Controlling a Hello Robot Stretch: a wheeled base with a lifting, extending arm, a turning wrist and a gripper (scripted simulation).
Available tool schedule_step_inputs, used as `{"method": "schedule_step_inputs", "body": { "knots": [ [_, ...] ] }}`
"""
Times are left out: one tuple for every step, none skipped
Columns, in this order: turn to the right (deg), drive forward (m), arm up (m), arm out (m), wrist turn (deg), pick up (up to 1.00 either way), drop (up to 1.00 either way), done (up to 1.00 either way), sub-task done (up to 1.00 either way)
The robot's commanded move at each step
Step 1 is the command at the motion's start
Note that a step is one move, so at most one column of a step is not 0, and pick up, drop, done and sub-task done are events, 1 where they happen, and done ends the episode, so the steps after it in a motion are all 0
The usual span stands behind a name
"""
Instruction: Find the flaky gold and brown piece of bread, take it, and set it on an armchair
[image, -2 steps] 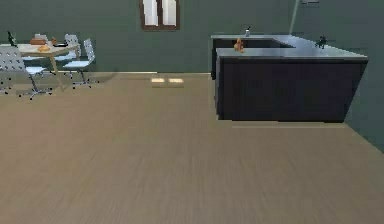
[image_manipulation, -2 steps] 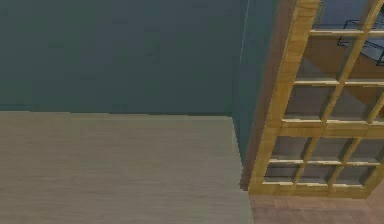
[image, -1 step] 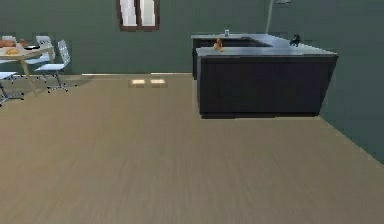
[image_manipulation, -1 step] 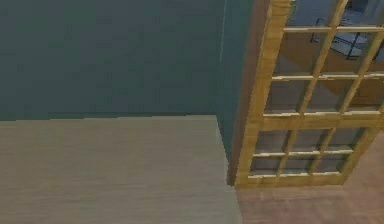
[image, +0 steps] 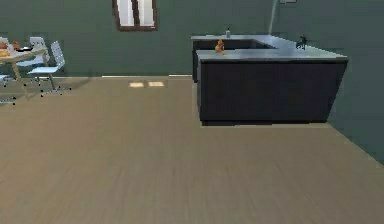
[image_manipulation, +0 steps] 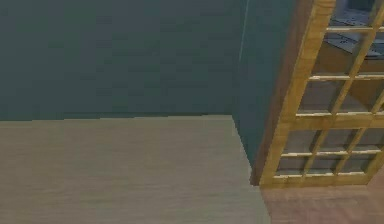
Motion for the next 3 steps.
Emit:
{"method": "schedule_step_inputs", "body": {
  "knots": [
    [-36.0,0.0,0.0,0.0,0.0,0.0,0.0,0.0,0.0],
    [-3.0,0.0,0.0,0.0,0.0,0.0,0.0,0.0,0.0],
    [0.0,1.0,0.0,0.0,0.0,0.0,0.0,0.0,0.0]
  ]
}}
